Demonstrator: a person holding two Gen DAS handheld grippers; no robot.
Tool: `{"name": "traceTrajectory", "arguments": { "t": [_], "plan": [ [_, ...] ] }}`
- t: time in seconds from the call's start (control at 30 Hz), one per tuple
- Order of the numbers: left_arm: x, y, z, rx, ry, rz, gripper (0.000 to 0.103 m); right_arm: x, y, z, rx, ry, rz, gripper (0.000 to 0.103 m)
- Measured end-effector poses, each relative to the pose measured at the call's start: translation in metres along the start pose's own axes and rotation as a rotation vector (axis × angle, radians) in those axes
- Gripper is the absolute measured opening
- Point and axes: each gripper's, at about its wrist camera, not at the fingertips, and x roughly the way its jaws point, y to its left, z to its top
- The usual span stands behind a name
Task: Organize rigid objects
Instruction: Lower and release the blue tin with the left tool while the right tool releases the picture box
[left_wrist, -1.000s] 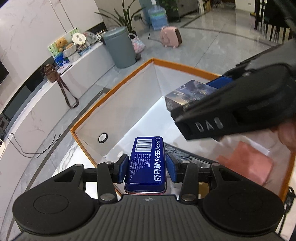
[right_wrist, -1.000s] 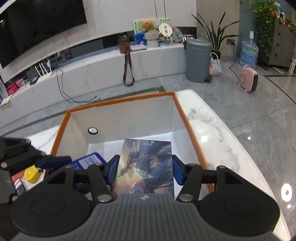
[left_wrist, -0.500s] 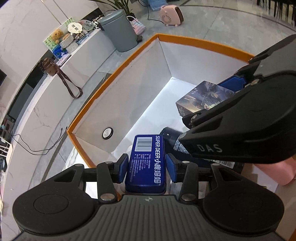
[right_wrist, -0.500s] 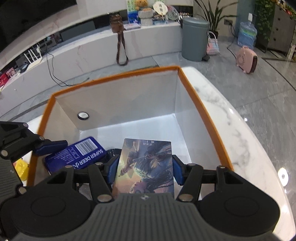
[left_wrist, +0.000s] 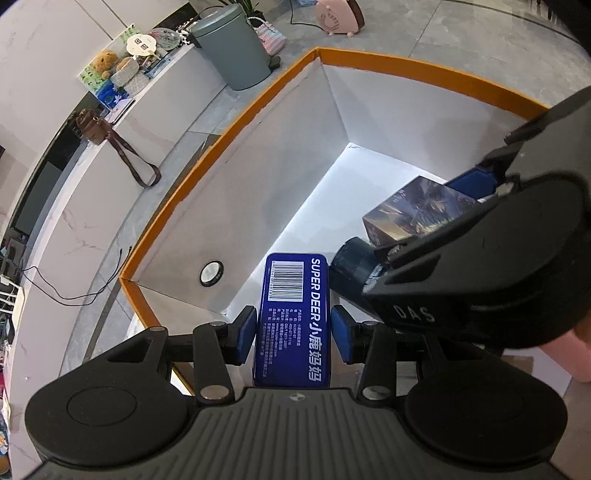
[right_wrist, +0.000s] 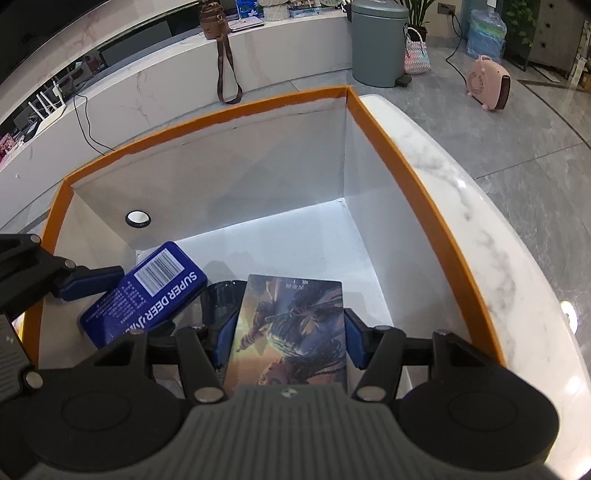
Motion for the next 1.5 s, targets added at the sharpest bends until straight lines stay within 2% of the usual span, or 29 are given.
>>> {"name": "traceTrajectory", "arguments": {
  "t": [0.3,0.4,0.43,0.5,0.63,0.9,1.07,1.5],
  "plan": [
    [0.008,0.001,0.006,-0.007,0.024,0.048,0.049,0.023,0.000,0.001,0.019,0.020,-0.028,0.059],
    [0.007,0.003,0.005,-0.017,0.017,0.044,0.053,0.024,0.001,0.000,0.023,0.017,-0.035,0.059],
    [0.007,0.003,0.005,-0.019,0.015,0.042,0.058,0.023,0.002,0.000,0.023,0.013,-0.036,0.059],
    [0.005,0.004,0.004,-0.023,0.014,0.026,0.058,0.021,0.001,0.000,0.024,0.011,-0.034,0.060],
    [-0.003,0.005,0.001,-0.049,-0.006,0.003,0.059,0.009,-0.002,0.003,0.046,-0.020,-0.012,0.060],
    [-0.024,0.008,-0.002,-0.058,-0.044,0.006,0.061,-0.018,0.004,0.008,0.043,-0.091,0.007,0.064],
    [-0.041,0.012,-0.004,-0.067,-0.078,0.020,0.063,-0.033,0.010,0.009,0.018,-0.135,-0.007,0.074],
    [-0.077,0.029,-0.018,-0.098,-0.108,0.066,0.063,-0.071,0.017,0.007,-0.001,-0.201,-0.005,0.075]
  ]
}}
